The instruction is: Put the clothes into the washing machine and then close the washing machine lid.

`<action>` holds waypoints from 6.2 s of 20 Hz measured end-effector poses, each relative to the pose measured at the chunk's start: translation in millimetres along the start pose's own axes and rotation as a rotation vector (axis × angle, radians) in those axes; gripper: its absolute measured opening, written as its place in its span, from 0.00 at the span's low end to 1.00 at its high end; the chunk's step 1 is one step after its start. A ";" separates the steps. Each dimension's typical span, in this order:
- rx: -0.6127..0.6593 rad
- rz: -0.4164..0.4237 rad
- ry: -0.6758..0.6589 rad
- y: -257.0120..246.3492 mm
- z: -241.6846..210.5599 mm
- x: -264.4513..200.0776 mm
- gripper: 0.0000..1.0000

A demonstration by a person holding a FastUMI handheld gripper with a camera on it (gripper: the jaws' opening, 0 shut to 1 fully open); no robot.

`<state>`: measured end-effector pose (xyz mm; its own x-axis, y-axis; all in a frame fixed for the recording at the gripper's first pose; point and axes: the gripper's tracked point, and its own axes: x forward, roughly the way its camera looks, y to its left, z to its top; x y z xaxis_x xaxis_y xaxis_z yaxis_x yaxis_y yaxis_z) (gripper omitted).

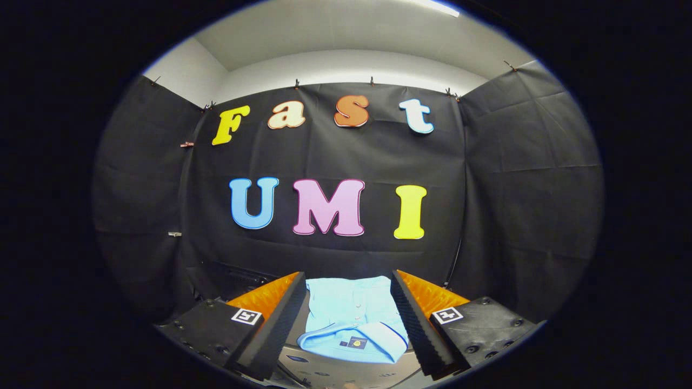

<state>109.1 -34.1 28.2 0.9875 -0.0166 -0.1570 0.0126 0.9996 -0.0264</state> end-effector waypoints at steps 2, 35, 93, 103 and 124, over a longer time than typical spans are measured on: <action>0.007 0.000 0.027 -4.7 3.0 18.7 0.99; -0.075 -0.080 0.781 -52.7 -192.0 208.6 0.99; 0.036 0.511 0.805 389.6 -255.6 216.3 0.18; -0.044 0.429 0.895 384.2 -364.3 212.5 0.18; -0.050 0.353 0.885 375.4 -373.3 202.9 1.00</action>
<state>255.4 328.8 -382.1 0.4554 0.2530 -0.8535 -0.2906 0.9485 0.1261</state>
